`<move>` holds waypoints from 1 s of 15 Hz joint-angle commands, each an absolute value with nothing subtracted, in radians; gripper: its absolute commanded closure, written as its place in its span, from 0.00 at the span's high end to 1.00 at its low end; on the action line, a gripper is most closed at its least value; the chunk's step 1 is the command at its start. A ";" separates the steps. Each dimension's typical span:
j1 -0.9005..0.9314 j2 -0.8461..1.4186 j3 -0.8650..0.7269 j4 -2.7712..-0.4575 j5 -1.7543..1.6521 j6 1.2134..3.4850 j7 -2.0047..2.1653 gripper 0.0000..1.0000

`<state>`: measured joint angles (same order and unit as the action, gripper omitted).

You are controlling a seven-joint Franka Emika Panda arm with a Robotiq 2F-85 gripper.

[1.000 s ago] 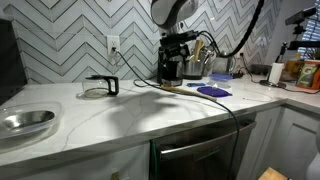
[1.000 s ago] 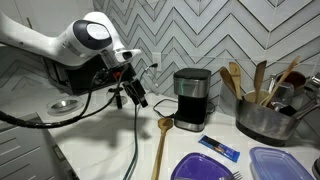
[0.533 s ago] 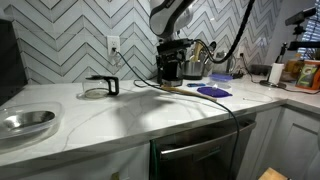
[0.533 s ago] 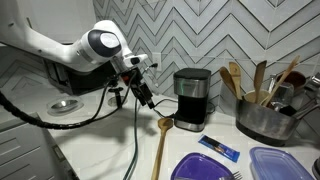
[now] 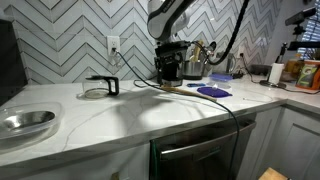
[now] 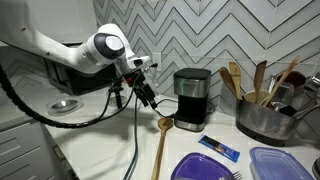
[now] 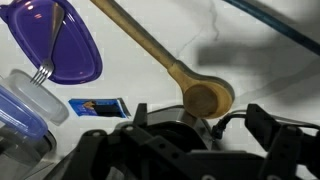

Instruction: Put the wooden spoon inside the silver container

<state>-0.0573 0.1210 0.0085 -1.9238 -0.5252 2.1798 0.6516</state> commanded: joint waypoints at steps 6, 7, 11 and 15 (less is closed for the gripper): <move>0.039 0.411 -0.060 -1.661 -0.564 2.149 0.652 1.00; 0.050 0.440 -0.067 -1.633 -0.558 2.145 0.653 1.00; 0.086 0.562 -0.108 -1.517 -0.547 2.160 0.670 1.00; 0.104 0.645 -0.131 -1.416 -0.498 2.103 0.661 1.00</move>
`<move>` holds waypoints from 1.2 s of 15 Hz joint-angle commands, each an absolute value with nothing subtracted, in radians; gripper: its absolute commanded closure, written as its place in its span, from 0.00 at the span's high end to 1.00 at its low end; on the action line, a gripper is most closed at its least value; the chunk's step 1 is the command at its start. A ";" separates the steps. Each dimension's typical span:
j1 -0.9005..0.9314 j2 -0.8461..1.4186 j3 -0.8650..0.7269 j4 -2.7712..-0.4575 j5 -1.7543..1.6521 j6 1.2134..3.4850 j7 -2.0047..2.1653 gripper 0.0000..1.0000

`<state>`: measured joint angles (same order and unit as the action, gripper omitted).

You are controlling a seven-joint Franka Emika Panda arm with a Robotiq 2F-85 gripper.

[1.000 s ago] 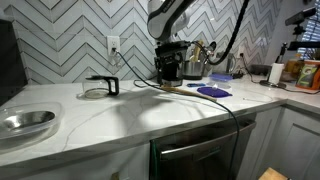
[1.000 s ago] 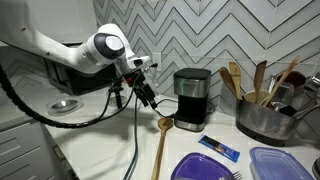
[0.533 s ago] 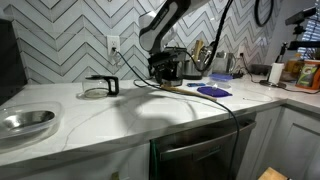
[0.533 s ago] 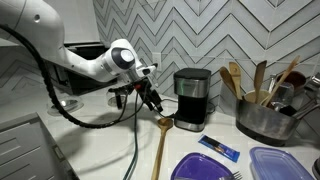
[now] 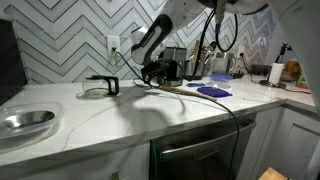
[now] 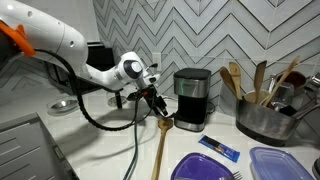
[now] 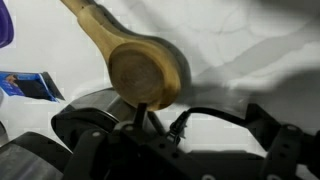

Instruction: Put the wooden spoon inside the silver container

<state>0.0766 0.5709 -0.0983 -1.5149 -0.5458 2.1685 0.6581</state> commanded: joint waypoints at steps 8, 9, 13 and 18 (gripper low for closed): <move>0.115 0.661 -0.138 -1.345 -0.406 1.910 0.666 0.99; 0.109 0.662 -0.136 -1.346 -0.393 1.912 0.665 0.97; 0.092 0.670 -0.147 -1.372 -0.386 2.013 0.674 0.62; 0.089 0.676 -0.170 -1.396 -0.390 2.095 0.684 0.33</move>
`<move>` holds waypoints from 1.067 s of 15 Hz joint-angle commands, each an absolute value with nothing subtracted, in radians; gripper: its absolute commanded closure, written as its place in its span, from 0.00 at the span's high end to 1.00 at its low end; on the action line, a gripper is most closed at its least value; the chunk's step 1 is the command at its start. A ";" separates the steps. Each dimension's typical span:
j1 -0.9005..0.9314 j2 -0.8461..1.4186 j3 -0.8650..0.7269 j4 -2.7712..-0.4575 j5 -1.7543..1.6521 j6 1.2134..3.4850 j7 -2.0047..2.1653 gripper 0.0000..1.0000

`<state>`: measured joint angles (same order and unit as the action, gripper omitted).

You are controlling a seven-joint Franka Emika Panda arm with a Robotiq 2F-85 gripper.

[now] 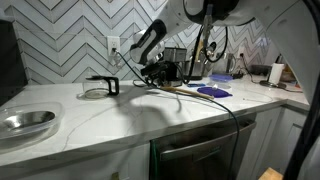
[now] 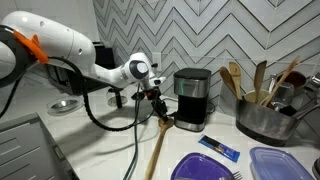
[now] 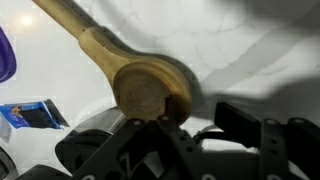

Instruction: Put the wooden spoon inside the silver container

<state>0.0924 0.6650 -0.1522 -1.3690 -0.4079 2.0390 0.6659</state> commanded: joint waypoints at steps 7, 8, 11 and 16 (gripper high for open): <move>0.087 0.622 -0.161 -1.443 -0.345 2.074 0.659 0.06; 0.089 0.609 -0.160 -1.454 -0.344 2.071 0.655 0.05; 0.100 0.553 -0.154 -1.514 -0.349 2.083 0.647 0.03; 0.116 0.421 -0.145 -1.668 -0.375 2.159 0.642 0.03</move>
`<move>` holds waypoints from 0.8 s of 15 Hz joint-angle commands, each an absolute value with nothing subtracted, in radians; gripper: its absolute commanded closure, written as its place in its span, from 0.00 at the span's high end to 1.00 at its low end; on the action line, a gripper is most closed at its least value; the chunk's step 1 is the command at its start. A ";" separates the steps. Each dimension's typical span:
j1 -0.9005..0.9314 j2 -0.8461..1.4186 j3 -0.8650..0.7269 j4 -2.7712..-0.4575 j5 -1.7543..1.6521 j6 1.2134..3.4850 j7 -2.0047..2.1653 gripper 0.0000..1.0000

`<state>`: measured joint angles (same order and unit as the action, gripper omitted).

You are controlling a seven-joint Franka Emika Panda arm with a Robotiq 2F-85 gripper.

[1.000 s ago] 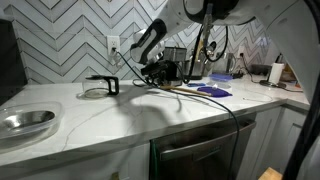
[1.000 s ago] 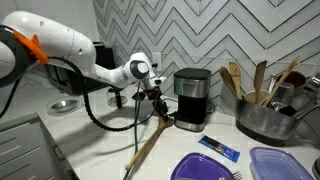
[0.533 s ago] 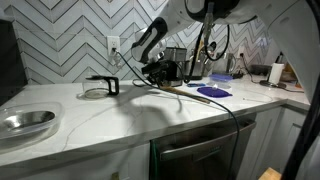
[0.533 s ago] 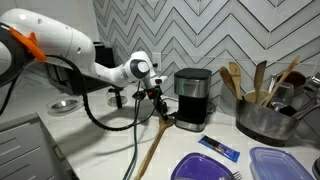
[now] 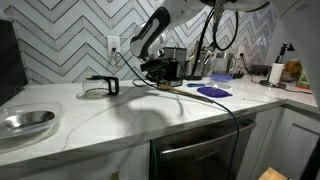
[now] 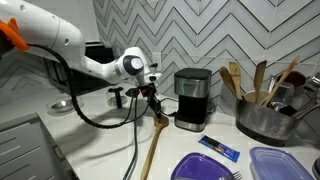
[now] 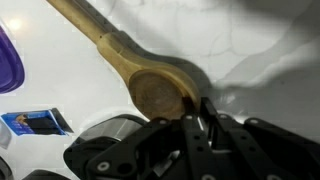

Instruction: Put the wooden spoon inside the silver container

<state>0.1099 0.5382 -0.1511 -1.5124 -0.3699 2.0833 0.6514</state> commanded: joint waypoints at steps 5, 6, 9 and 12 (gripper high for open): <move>0.118 0.291 -0.151 -1.840 -0.441 2.341 0.623 0.03; 0.116 0.260 -0.147 -1.883 -0.464 2.382 0.595 0.03; 0.117 0.161 -0.154 -2.000 -0.561 2.493 0.572 0.03; 0.105 0.039 -0.150 -2.109 -0.663 2.594 0.602 0.03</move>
